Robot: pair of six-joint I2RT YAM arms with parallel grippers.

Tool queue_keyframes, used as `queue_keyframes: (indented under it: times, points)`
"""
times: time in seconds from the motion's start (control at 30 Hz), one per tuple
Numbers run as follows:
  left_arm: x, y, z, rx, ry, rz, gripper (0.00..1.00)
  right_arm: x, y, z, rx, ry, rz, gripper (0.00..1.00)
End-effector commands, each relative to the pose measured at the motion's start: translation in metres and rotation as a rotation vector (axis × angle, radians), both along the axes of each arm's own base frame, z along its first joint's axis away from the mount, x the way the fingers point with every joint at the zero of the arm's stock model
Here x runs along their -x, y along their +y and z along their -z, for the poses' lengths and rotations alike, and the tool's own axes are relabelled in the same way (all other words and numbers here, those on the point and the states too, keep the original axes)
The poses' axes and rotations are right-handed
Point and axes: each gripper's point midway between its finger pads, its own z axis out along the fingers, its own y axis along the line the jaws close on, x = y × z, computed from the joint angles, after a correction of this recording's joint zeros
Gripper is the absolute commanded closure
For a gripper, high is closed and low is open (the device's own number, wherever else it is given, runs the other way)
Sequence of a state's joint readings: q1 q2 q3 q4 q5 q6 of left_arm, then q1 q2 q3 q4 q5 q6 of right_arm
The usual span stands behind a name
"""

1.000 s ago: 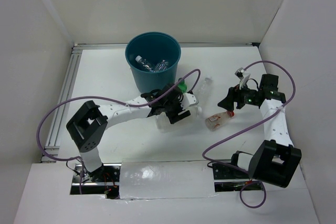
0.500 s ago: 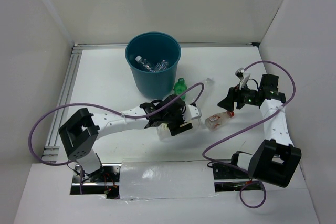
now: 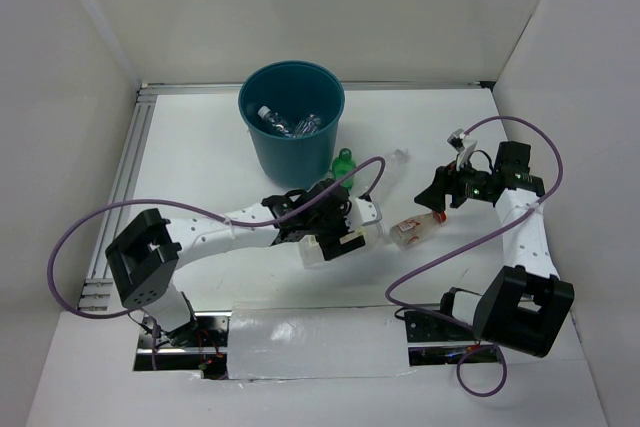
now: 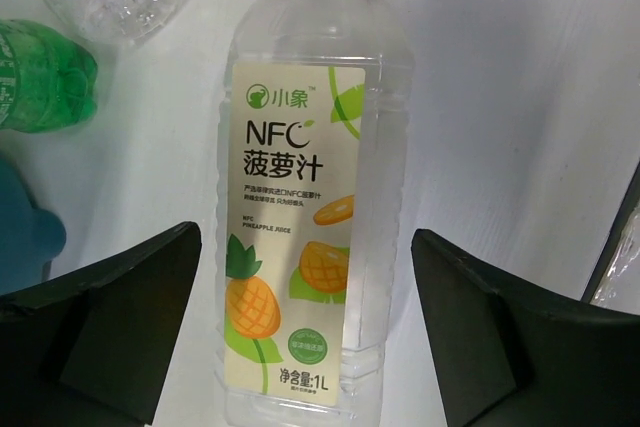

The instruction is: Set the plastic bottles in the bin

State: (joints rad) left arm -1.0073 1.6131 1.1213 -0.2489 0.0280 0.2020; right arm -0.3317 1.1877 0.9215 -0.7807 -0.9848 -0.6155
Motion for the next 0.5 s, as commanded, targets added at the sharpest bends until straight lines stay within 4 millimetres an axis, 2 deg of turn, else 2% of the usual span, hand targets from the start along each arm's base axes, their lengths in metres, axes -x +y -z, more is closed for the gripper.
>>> queue_keyframes:
  times: [0.0,0.07,0.47]
  points:
    - [0.004,-0.012,-0.006,0.028,0.027,0.020,0.00,0.007,0.004,-0.004,-0.015,-0.012,-0.016,0.23]
    - [0.006,-0.013,-0.006,0.034,0.039,0.019,0.00,0.007,0.004,-0.004,-0.015,-0.012,-0.016,0.23]
    - [0.006,-0.015,0.030,-0.018,0.097,0.026,0.00,0.007,0.005,-0.007,-0.017,-0.021,-0.024,0.23]
